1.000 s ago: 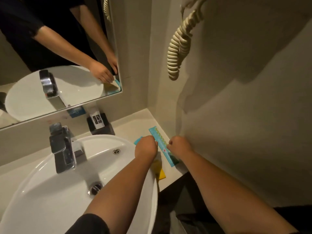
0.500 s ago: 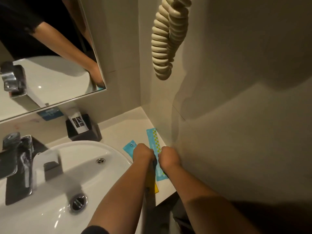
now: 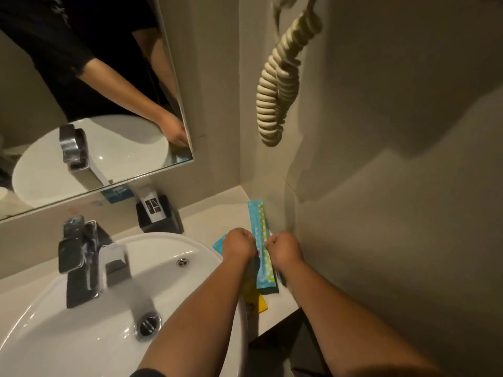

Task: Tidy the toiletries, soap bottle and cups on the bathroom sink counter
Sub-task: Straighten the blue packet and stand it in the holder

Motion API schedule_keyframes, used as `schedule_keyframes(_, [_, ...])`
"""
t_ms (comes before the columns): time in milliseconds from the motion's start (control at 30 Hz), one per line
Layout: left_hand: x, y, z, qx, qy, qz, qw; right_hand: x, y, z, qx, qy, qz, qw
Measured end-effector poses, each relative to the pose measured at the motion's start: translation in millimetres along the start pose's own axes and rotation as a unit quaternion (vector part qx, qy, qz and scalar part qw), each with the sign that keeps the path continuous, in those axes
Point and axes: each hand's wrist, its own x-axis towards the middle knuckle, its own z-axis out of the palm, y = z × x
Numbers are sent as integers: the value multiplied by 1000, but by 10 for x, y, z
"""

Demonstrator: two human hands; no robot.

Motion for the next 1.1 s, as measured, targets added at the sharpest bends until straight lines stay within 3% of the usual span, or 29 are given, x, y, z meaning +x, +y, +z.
schedule_keyframes(267, [-353, 340, -944, -43, 83, 96, 991, -448, -916, -474, 61, 19, -74, 995])
schedule_keyframes(500, [-458, 261, -1780, -49, 171, 145, 973, -701, -1692, -319, 62, -4, -185, 981])
schedule_keyframes(767, [-115, 163, -2221, -105, 248, 122, 955, -414, -2277, 85, 66, -18, -259, 964])
schedule_keyframes(1100, [423, 22, -2289, -102, 318, 84, 939, 148, -2499, 554, 83, -56, -300, 949])
